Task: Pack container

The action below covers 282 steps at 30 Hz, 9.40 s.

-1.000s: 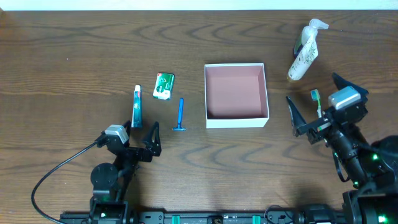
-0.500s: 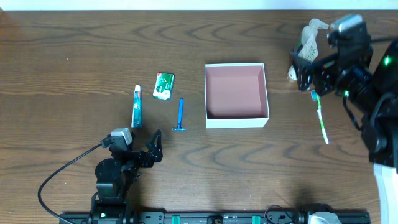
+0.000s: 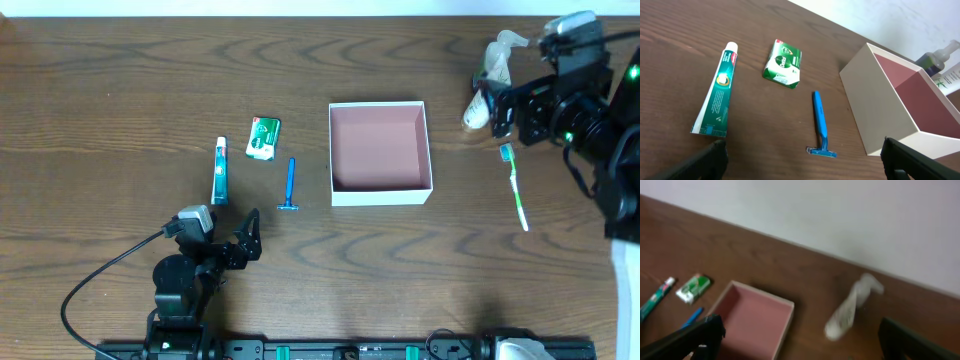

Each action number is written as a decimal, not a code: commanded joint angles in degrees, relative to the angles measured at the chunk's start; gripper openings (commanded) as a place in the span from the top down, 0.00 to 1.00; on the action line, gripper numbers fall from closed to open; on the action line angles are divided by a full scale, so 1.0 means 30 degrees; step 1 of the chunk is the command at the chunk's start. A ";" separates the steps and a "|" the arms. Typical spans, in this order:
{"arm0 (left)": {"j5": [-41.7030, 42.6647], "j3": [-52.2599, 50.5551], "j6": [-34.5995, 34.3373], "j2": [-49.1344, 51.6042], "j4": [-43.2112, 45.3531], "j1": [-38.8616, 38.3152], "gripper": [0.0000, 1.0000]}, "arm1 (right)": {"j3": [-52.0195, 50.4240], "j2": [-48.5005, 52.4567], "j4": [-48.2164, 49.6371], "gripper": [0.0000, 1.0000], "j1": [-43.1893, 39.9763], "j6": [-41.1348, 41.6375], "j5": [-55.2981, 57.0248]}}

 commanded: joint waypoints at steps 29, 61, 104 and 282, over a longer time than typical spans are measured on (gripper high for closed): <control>0.0124 0.0131 -0.0160 -0.0029 -0.1858 0.0095 0.02 | 0.1457 0.4131 -0.1501 0.01 -0.0561 0.0138 0.1872; 0.0124 0.0131 -0.0160 -0.0029 -0.1858 0.0095 0.02 | 0.1457 1.1271 0.1100 0.33 -0.0699 0.0211 0.5581; 0.0117 0.0131 -0.0160 -0.0029 -0.1858 0.0095 0.02 | 1.2298 1.0899 -0.5064 0.99 0.0539 0.1137 0.1676; 0.0117 0.0131 -0.0160 -0.0029 -0.1858 0.0095 0.02 | 0.6484 1.4892 0.0240 0.01 0.0051 0.3534 0.4845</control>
